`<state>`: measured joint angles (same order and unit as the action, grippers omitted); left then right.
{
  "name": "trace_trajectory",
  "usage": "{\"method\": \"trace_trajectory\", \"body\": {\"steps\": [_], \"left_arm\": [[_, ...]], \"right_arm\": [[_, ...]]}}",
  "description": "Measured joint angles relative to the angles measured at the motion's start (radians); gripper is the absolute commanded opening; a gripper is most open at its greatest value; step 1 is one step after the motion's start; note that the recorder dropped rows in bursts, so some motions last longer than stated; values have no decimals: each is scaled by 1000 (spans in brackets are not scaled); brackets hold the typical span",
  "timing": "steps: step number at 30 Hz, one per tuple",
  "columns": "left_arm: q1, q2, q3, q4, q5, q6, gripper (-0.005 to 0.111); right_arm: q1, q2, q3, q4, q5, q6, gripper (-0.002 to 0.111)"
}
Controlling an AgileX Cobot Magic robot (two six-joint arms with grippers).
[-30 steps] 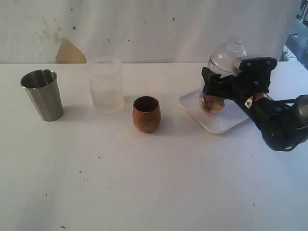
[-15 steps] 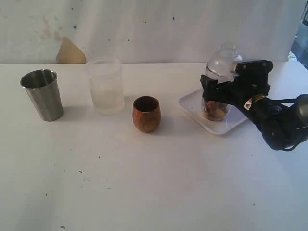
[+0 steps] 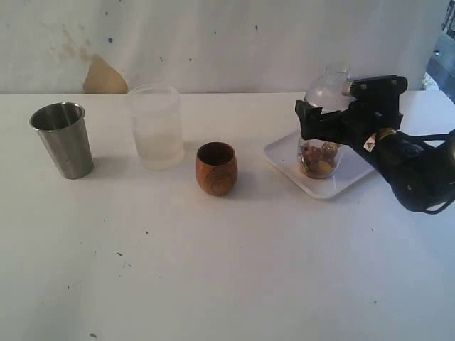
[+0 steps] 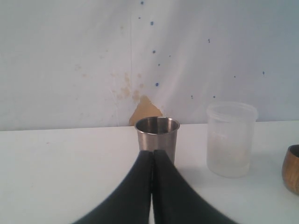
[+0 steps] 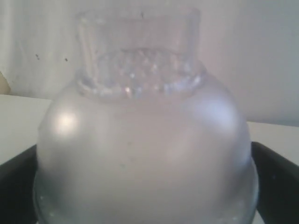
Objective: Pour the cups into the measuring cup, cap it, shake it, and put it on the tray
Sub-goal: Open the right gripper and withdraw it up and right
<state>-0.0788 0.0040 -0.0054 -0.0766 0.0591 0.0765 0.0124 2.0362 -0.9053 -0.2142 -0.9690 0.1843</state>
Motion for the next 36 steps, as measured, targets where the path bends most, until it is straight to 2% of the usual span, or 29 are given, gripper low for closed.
{"method": "trace_trajectory", "body": {"steps": [21,26,28,31,36], "left_arm": [[0,0,0,0,0,0,0],[0,0,0,0,0,0,0],[0,0,0,0,0,0,0],[0,0,0,0,0,0,0],[0,0,0,0,0,0,0]], "right_arm": [[0,-250,0,-8,36,0,105],[0,-349,0,-8,99,0,104],[0,-395,0,-6,132,0,99],[0,-462,0,15,190,0,81],[0,-549,0,140,362,0,25]]}}
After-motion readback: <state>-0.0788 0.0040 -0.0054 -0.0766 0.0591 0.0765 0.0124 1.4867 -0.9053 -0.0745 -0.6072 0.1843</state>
